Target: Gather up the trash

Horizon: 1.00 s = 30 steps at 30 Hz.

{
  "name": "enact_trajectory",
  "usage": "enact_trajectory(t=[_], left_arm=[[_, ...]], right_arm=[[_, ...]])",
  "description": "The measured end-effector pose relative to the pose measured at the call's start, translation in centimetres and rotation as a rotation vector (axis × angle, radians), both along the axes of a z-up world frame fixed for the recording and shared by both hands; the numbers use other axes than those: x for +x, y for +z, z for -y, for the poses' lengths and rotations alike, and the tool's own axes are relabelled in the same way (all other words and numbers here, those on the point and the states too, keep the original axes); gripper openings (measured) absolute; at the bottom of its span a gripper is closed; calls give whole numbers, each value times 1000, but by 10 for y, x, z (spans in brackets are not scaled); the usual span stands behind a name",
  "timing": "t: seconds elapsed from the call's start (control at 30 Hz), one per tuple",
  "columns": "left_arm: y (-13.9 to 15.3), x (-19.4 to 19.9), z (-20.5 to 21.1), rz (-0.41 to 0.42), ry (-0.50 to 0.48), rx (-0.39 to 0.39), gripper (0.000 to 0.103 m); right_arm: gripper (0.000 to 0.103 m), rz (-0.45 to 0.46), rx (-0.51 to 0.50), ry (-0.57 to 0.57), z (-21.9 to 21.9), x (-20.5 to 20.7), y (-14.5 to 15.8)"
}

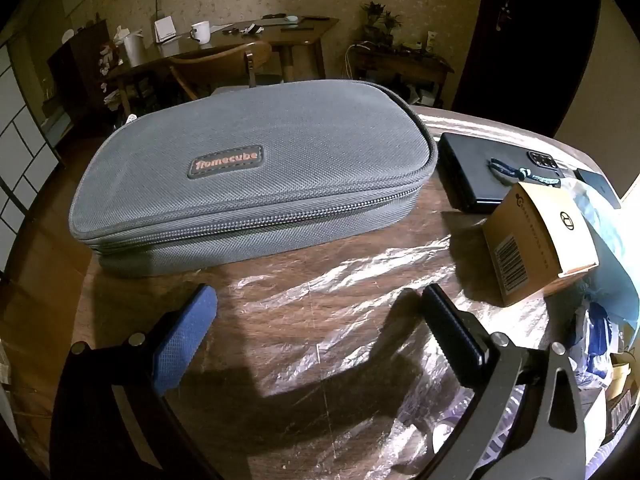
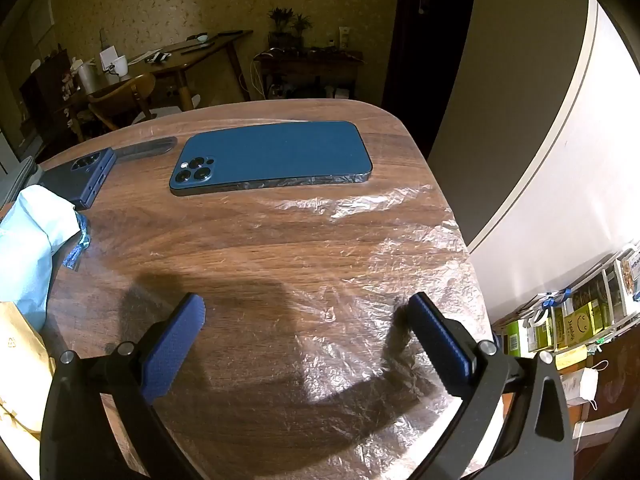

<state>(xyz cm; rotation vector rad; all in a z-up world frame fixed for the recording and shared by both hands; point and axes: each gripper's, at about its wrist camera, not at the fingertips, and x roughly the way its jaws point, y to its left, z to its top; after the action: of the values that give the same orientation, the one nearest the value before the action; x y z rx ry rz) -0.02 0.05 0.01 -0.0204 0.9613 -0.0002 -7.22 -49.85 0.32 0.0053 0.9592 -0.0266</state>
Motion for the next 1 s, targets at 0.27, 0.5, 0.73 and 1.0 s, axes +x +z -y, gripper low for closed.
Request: enact_trajectory(t=[0.27, 0.5, 0.73, 1.0], left_arm=[[0, 0, 1, -4, 0, 11, 102], [0, 0, 0, -3, 0, 10, 102], [0, 0, 0, -3, 0, 10, 102], [0, 0, 0, -3, 0, 11, 102]], right_arm=[[99, 4, -5, 1, -2, -3, -2], [99, 4, -5, 1, -2, -3, -3], [99, 4, -5, 1, -2, -3, -3], [99, 4, -5, 1, -2, -3, -3]])
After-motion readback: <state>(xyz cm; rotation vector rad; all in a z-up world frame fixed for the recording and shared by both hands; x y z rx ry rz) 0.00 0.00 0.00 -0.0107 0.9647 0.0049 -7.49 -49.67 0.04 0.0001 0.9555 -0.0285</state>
